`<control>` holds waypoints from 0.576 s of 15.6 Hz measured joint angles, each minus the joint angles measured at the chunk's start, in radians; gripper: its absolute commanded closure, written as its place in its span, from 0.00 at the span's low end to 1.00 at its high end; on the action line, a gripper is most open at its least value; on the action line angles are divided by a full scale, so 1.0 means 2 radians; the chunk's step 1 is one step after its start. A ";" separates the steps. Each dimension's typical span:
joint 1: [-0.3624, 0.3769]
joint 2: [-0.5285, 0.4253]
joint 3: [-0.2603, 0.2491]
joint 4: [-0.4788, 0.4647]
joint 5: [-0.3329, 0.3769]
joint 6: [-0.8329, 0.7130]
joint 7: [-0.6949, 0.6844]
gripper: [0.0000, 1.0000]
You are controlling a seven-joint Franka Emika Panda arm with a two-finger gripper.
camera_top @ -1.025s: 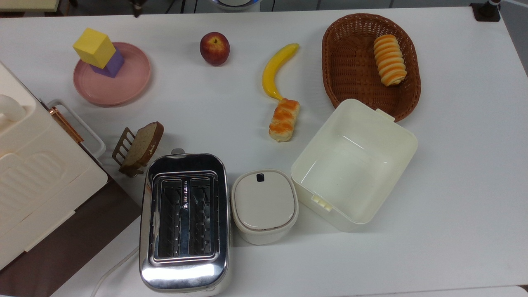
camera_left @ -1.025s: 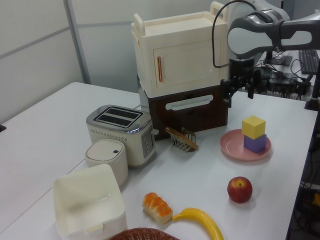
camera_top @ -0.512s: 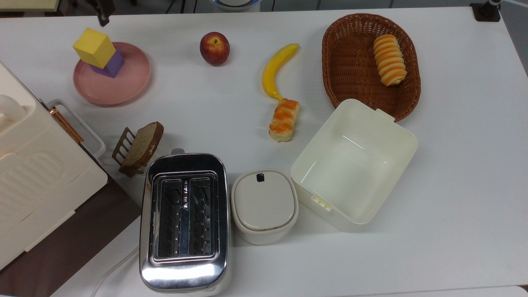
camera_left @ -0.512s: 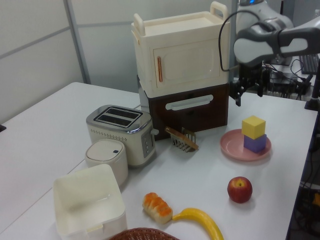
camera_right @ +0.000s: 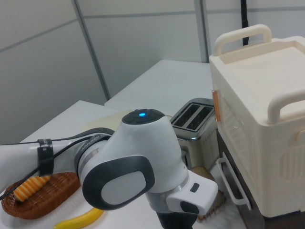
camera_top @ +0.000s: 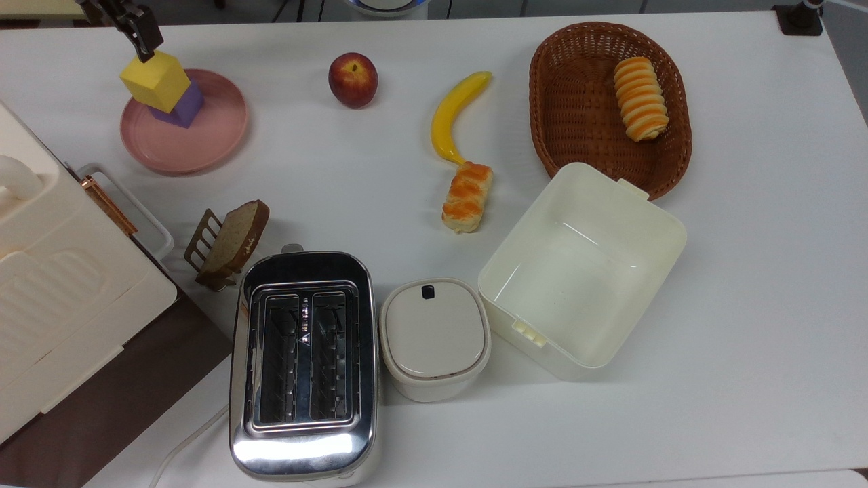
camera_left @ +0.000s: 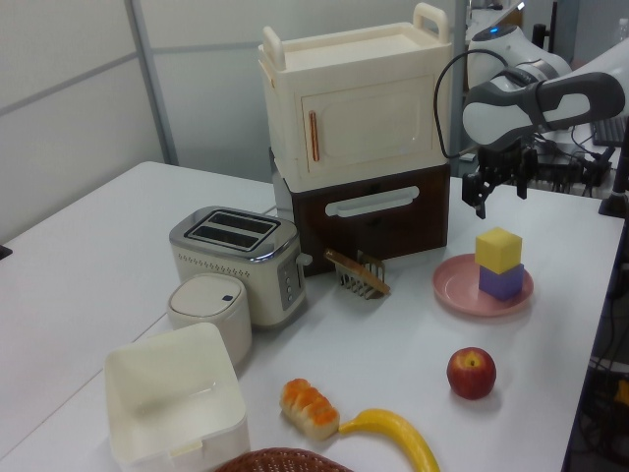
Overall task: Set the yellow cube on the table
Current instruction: 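Lower the open gripper around the yellow cube atop the purple cube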
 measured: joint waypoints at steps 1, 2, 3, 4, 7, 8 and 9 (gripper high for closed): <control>0.002 0.001 -0.001 0.000 -0.003 0.000 0.000 0.00; 0.002 0.002 -0.001 0.000 -0.006 0.000 0.000 0.00; 0.002 0.002 -0.001 0.000 -0.007 0.000 0.000 0.00; 0.003 0.002 -0.001 0.000 -0.007 0.000 0.000 0.00; 0.005 0.003 -0.001 0.000 -0.007 0.000 -0.001 0.00; 0.007 0.004 -0.001 0.000 -0.007 0.000 -0.003 0.00; 0.008 0.006 -0.001 0.000 -0.007 0.000 -0.008 0.00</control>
